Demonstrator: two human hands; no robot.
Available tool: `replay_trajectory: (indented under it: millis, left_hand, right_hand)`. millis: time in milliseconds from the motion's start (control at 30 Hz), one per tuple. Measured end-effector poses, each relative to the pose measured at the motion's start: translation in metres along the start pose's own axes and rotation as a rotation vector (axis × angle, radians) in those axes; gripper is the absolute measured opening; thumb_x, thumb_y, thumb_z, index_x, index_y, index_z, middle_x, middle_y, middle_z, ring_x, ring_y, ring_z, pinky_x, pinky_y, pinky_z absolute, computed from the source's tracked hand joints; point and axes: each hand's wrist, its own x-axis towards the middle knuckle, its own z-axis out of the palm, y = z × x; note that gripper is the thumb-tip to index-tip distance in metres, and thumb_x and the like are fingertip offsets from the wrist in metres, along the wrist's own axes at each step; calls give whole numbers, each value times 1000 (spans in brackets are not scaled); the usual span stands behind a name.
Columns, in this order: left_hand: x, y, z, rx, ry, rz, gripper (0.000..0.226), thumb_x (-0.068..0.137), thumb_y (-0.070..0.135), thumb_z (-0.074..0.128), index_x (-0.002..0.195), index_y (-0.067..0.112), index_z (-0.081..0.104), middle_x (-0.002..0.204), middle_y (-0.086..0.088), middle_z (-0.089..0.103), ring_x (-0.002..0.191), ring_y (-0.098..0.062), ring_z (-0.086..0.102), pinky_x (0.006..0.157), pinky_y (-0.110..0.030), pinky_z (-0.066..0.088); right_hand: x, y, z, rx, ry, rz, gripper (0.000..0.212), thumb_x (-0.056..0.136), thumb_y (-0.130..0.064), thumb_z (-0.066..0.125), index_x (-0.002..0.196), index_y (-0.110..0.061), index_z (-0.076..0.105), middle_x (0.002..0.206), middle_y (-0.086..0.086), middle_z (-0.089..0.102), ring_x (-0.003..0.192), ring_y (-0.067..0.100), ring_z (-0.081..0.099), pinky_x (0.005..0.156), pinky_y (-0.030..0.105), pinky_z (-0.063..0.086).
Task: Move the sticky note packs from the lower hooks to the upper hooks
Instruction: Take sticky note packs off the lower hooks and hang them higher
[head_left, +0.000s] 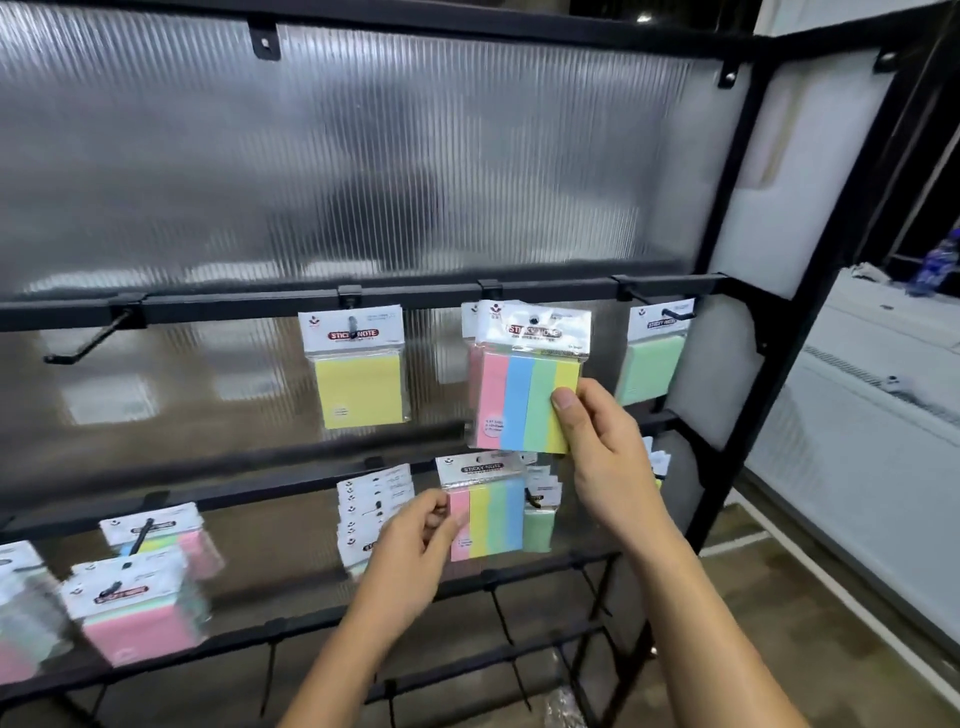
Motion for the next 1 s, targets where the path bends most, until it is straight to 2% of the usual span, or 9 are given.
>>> replay_trajectory:
  millis: [133,300,467,600,700,867,1000]
  left_hand:
    - [1,6,15,59,89,12,13,95,19,59,83,24,57,63,16,50,60,2,46,57,-13,37]
    - [-4,13,22,83,119,6,11,95,20,58,85,24,57,62,25,53,59,4,47,58,-12,37]
    - [-5,18,24,113,111,14,15,96,19,57,85,28,55,64,31,54,61,6,48,60,-11,38]
    - [-3,21,23,105,112,16,17,95,17,58,83,28,55,61,29,53,58,3,46,58,-12,36]
    - [-2,23,21,115,116,18,15,95,18,58,82,24,54,61,27,52,57,2,45,58,-13,36]
    - [0,22,20,131,122,23,15,95,17,58,83,25,54,64,30,54,61,4,48,60,-11,37]
    - [3,17,20,105,132,3,12,95,19,59,85,25,57,65,26,56,61,2,48,61,-12,39]
  right_hand:
    - [9,13,-11,51,-70,13,28,102,-29,45,78,-15,48,69,-3,42,64,8,37,56,18,31]
    - [14,28,-17,96,-127,20,35,101,-34,45,85,-3,49,74,3,43,68,12,38,60,22,32]
    - [16,31,-18,112,-133,56,31,102,-35,45,81,-13,51,72,-1,44,66,10,39,59,22,33]
    - [22,31,-17,96,-154,72,45,97,-50,44,92,-7,55,83,21,52,73,17,45,67,34,38]
    - [24,29,-15,89,-156,68,48,95,-52,44,94,-5,55,89,27,53,74,17,46,68,35,38]
    - [28,32,-12,75,-128,89,50,98,-48,43,91,0,52,76,9,45,69,17,40,65,33,33]
    - [31,34,-11,72,-119,87,49,99,-45,44,91,2,51,77,8,45,69,17,40,64,33,32]
